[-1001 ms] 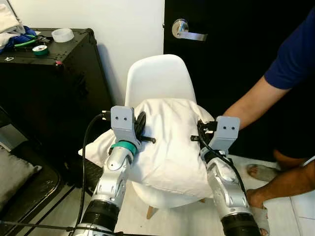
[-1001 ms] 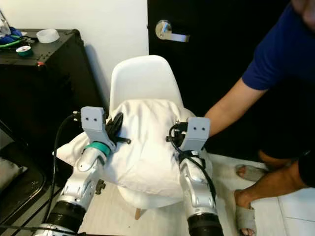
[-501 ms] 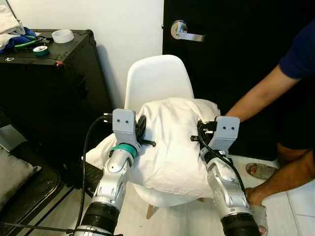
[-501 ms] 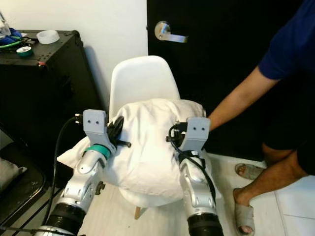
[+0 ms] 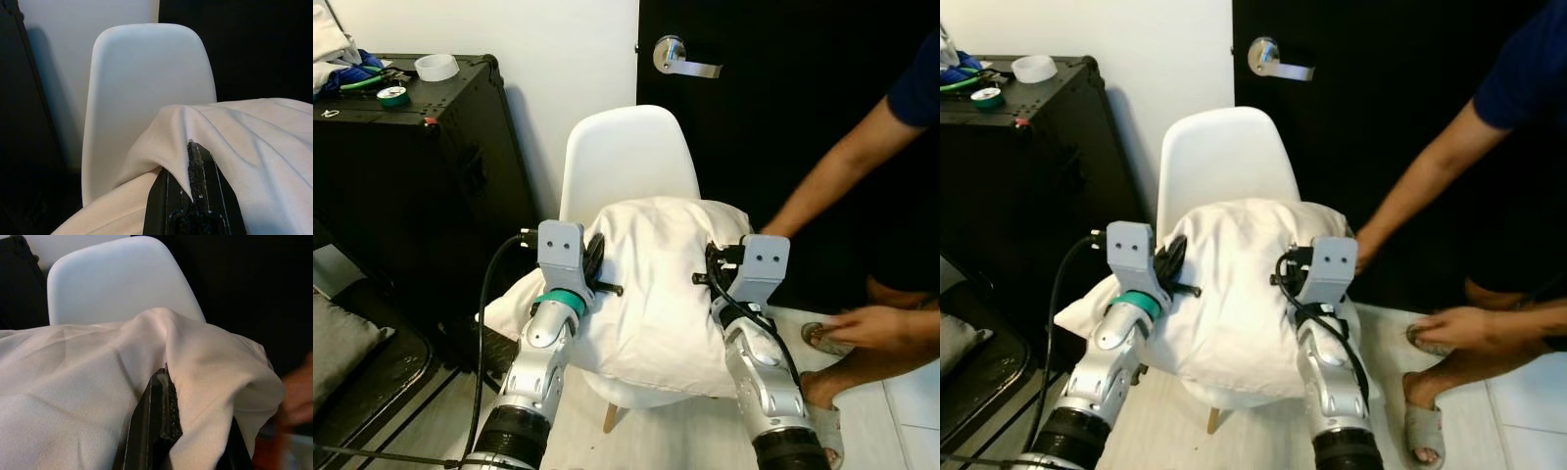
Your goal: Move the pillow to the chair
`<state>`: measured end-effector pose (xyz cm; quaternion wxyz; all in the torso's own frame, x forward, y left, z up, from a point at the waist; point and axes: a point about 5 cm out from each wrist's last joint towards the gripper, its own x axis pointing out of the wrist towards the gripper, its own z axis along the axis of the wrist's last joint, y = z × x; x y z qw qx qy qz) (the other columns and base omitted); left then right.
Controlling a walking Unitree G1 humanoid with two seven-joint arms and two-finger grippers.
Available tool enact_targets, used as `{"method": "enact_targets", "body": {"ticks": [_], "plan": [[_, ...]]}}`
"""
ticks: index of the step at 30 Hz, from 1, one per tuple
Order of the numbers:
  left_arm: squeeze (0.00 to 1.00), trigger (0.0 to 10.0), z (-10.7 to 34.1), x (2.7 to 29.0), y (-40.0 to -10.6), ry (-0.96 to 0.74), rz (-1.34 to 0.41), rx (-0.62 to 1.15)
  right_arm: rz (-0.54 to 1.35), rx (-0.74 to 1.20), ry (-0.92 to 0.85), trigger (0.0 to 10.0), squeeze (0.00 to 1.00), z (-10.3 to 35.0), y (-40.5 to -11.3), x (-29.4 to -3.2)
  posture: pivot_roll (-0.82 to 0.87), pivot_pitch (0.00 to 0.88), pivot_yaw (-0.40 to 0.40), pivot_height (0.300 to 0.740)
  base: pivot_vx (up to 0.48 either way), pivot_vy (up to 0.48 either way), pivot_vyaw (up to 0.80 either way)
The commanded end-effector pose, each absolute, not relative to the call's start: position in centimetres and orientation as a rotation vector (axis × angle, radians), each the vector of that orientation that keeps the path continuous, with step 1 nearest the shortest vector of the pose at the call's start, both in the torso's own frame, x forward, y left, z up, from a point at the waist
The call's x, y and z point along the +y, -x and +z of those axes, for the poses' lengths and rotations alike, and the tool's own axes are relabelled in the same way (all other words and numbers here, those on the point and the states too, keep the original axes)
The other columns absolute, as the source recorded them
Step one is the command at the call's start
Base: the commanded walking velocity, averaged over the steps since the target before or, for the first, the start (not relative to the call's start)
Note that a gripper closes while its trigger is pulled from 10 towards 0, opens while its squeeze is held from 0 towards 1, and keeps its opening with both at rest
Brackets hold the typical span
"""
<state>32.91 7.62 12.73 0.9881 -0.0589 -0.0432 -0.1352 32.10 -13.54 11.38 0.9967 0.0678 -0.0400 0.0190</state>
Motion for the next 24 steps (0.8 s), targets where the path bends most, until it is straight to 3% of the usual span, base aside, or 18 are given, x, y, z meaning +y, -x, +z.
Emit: {"method": "enact_targets", "body": {"ticks": [1,8,24], "plan": [[0.00,10.0,13.29,6.50,-32.67,0.109,-0.325,-0.113,0.111,-0.088,-0.134,10.0,0.00,11.63,-32.04,-11.90,-0.02,0.000,0.110,0.656,0.000,0.000,0.00],[0.00,10.0,13.43,6.32,-32.86,0.112,-0.325,-0.112,0.100,-0.091,-0.131,10.0,0.00,11.65,-32.02,-12.27,-0.03,0.000,0.114,0.626,0.000,0.000,0.00],[0.00,10.0,13.49,6.33,-32.88,0.110,-0.327,-0.114,0.080,-0.093,-0.133,10.0,0.00,11.63,-31.93,-12.54,-0.02,0.000,0.118,0.626,0.000,0.000,0.00]]}}
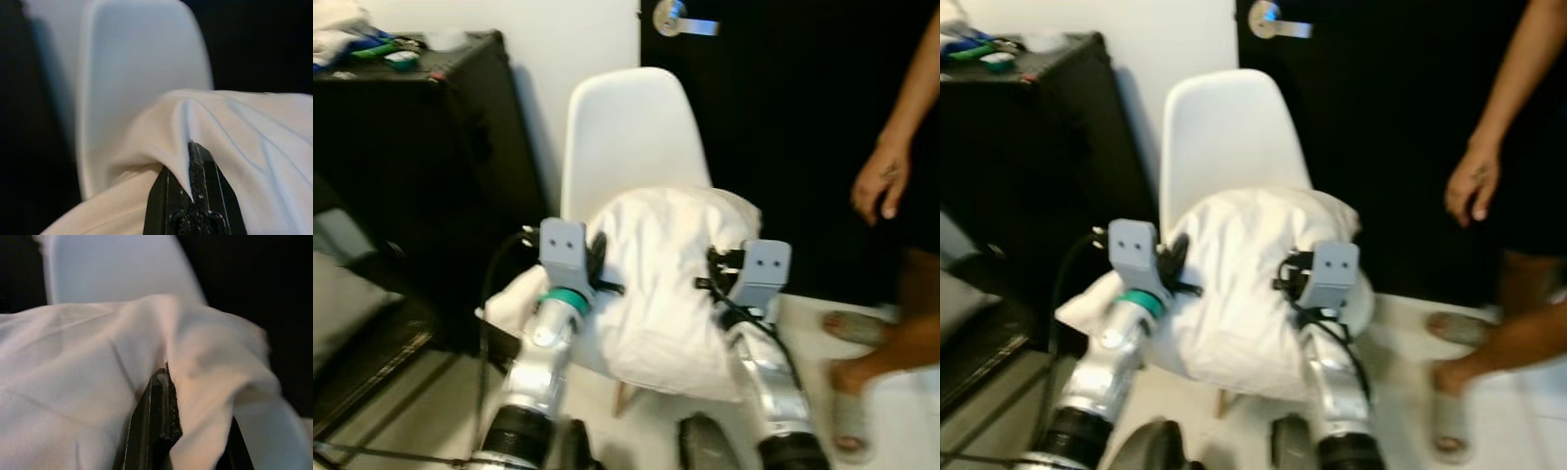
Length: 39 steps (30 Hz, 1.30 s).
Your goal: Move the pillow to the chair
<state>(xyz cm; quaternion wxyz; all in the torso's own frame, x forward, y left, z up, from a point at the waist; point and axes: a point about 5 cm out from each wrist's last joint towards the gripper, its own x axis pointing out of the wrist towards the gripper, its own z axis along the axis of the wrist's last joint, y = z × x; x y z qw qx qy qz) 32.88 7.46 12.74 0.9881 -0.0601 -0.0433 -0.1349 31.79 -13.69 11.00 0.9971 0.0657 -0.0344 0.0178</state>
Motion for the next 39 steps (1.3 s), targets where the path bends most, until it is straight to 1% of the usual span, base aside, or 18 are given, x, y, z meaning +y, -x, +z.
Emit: {"method": "enact_targets", "body": {"ticks": [1,24,28,32,39], "plan": [[0.00,10.0,13.5,6.3,-32.9,0.110,-0.327,-0.114,0.080,-0.093,-0.133,10.0,0.00,11.6,-31.9,-12.5,-0.02,0.000,0.118,0.626,0.000,0.000,0.00],[0.00,10.0,13.6,5.6,-32.9,0.101,-0.360,-0.108,0.053,-0.091,-0.144,10.0,0.00,11.4,-31.6,-12.8,-0.03,0.000,0.146,0.626,0.000,0.000,0.00],[0.00,10.0,13.8,5.4,-33.1,0.096,-0.369,-0.109,0.051,-0.090,-0.144,10.0,0.00,11.5,-31.7,-12.9,-0.02,0.000,0.148,0.611,0.000,0.000,0.00],[0.00,10.0,14.0,5.4,-33.5,0.082,-0.379,-0.109,0.046,-0.098,-0.144,10.0,0.00,11.7,-32.0,-12.9,-0.02,0.000,0.166,0.597,0.000,0.000,0.00],[0.00,10.0,13.9,6.0,-33.9,0.056,-0.368,-0.092,0.033,-0.102,-0.143,10.0,0.00,11.9,-32.2,-12.7,-0.03,0.000,0.185,0.597,0.000,0.000,0.00]]}}
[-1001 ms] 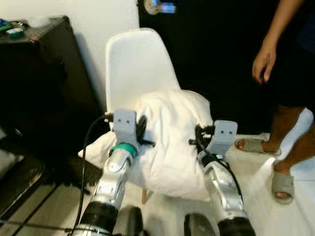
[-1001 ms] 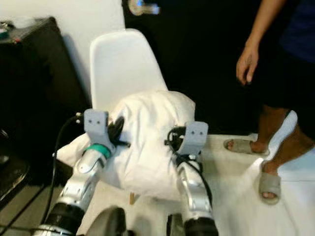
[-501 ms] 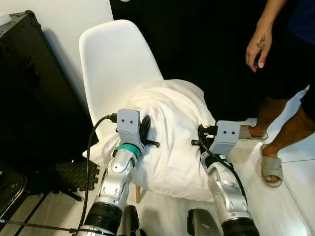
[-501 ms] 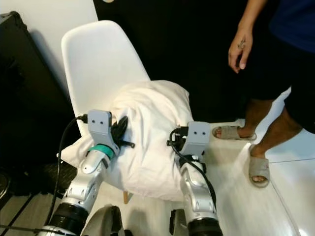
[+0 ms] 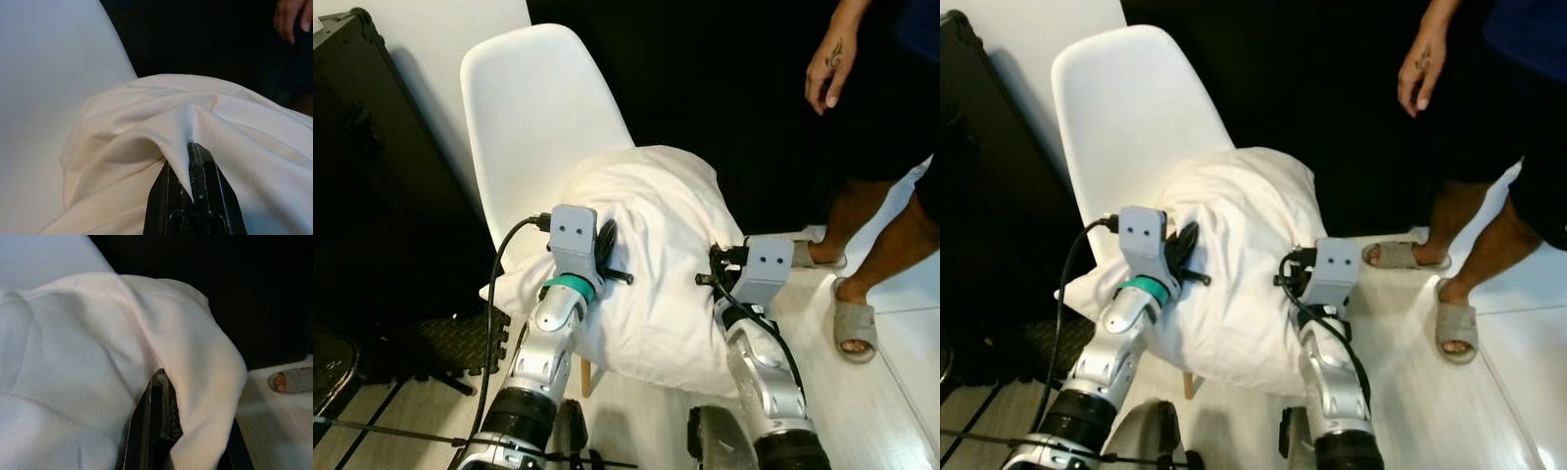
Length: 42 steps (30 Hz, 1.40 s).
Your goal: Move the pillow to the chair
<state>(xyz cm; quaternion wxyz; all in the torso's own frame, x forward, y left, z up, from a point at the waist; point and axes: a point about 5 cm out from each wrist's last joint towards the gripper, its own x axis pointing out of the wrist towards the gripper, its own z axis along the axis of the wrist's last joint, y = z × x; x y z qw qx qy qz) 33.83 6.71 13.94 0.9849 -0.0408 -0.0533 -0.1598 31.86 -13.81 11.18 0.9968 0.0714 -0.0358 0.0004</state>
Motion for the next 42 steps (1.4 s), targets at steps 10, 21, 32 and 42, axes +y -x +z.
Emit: {"method": "enact_targets", "body": {"ticks": [10,21,32,42], "plan": [[0.00,10.0,13.4,7.0,-34.7,0.003,-0.329,-0.062,0.020,-0.100,-0.135,10.0,0.00,11.8,-32.2,-13.0,-0.03,0.000,0.188,0.582,0.000,0.000,0.00],[0.00,10.0,13.2,6.7,-35.0,-0.027,-0.304,-0.057,0.045,-0.076,-0.122,10.0,0.00,11.7,-32.3,-13.3,-0.02,0.004,0.077,0.582,0.000,0.000,0.00],[0.00,10.0,14.0,5.1,-36.0,-0.054,-0.322,-0.058,0.049,0.007,-0.118,10.0,0.00,10.4,-33.1,-14.2,-0.01,0.013,0.013,0.582,0.000,0.000,0.00],[0.00,10.0,15.0,3.9,-37.6,-0.162,-0.345,-0.032,-0.021,0.033,-0.106,10.0,0.00,10.9,-35.3,-15.5,-0.06,0.001,0.065,0.582,0.000,0.000,0.00]]}}
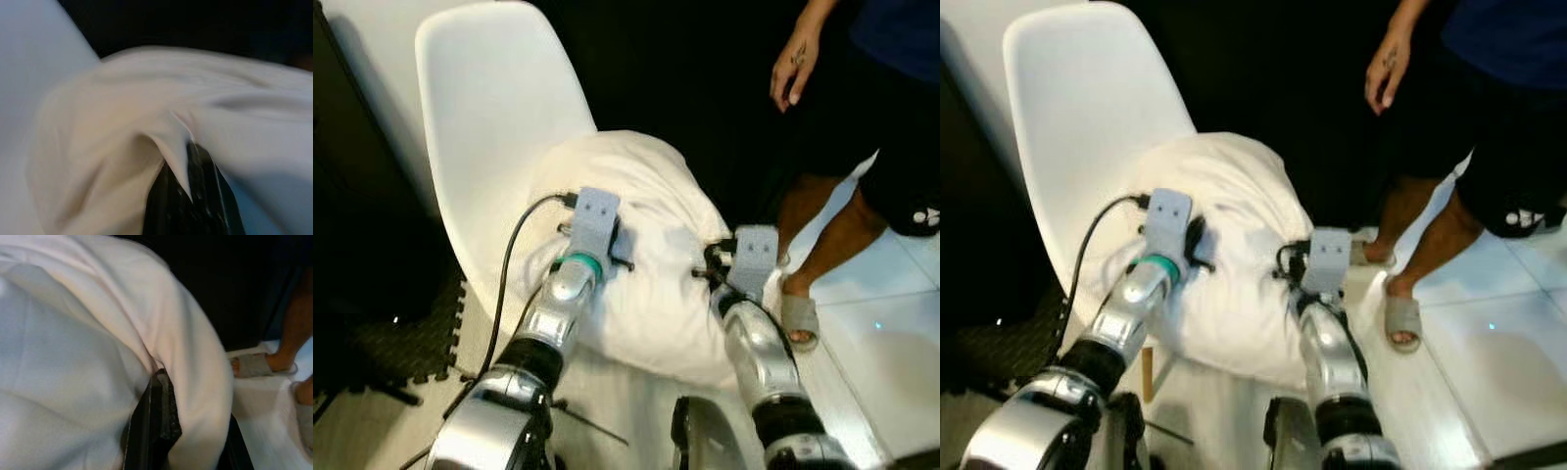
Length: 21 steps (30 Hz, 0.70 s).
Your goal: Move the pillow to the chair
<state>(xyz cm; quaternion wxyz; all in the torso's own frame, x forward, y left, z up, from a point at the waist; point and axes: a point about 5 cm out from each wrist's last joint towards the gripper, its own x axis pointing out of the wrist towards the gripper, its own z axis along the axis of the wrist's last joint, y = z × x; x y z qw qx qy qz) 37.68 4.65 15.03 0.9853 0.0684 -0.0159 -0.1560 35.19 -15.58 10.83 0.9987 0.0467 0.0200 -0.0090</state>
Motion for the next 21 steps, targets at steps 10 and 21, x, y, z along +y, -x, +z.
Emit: {"method": "enact_targets", "body": {"ticks": [10,21], "plan": [[0.01,10.0,16.5,5.4,-39.2,-0.052,-0.263,-0.014,-0.041,0.013,-0.067,10.0,0.00,12.9,-37.5,-15.9,-0.07,0.000,0.119,0.582,0.000,0.000,0.00],[1.00,10.0,16.2,7.3,-39.5,-0.088,-0.215,-0.012,-0.052,-0.018,-0.116,10.0,1.00,13.2,-37.8,-15.3,-0.09,0.000,0.164,0.582,0.000,0.000,0.00]]}}
